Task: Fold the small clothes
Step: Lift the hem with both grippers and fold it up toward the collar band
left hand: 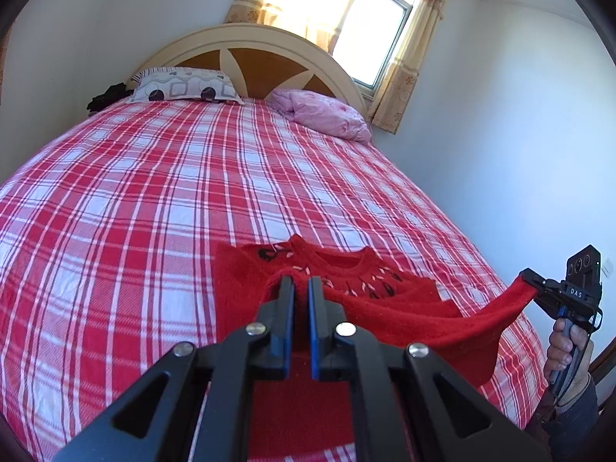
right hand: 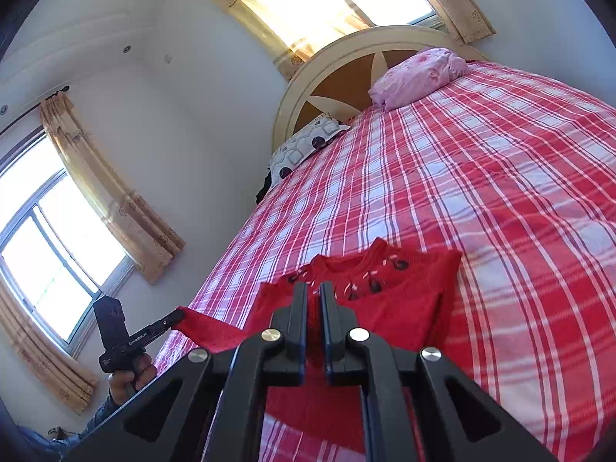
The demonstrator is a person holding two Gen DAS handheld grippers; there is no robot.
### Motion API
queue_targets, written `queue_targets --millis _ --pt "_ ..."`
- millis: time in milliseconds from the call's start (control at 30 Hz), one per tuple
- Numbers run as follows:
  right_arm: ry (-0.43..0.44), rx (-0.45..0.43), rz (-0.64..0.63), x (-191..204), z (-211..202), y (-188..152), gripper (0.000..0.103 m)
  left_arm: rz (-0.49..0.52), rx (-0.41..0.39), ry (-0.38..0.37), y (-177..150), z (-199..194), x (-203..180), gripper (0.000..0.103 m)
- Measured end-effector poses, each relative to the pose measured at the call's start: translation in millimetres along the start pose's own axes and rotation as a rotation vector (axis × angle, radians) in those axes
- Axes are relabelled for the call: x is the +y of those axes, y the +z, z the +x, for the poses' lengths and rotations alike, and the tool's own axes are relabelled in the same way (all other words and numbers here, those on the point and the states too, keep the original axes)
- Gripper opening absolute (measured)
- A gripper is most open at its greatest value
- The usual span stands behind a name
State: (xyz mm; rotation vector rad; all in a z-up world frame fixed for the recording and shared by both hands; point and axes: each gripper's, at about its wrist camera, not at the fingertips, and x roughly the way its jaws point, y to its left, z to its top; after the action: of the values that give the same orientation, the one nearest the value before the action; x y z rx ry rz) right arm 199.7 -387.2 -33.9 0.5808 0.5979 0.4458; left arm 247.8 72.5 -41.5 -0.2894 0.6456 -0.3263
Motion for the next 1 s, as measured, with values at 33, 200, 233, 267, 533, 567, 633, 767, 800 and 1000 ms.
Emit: queue_targets --millis 33,200,233,267,533,567,633,767,800,1000 --pt "-0.004 0.004 0.004 -3 7 5 0.006 -0.004 0.008 0.001 5 10 3 0.007" --pt "-0.034 0.021 0.016 -25 44 29 0.006 -0.031 0.032 0.022 23 47 14 0.007" --pt "-0.036 0.029 0.025 -30 52 34 0.006 -0.031 0.039 0.031 27 58 17 0.007" --pt "-0.046 0.034 0.032 -37 60 39 0.006 -0.03 0.044 0.043 30 65 18 0.007" --pt "-0.155 0.11 0.092 -99 132 55 0.006 0.006 0.144 0.12 29 147 31 0.007" --pt "-0.171 0.118 0.099 -107 140 55 0.006 0.008 0.154 0.13 28 155 33 0.007" --pt "-0.203 0.136 0.099 -121 157 55 0.006 0.008 0.157 0.152 27 164 37 0.007" --pt "-0.206 0.177 0.097 -137 182 56 0.006 -0.032 0.148 0.17 29 171 50 0.007" --pt "-0.217 0.169 0.089 -139 185 59 0.006 -0.046 0.148 0.157 29 170 53 0.007" --pt "-0.251 0.159 0.098 -138 189 68 0.007 -0.049 0.129 0.177 23 156 51 0.007"
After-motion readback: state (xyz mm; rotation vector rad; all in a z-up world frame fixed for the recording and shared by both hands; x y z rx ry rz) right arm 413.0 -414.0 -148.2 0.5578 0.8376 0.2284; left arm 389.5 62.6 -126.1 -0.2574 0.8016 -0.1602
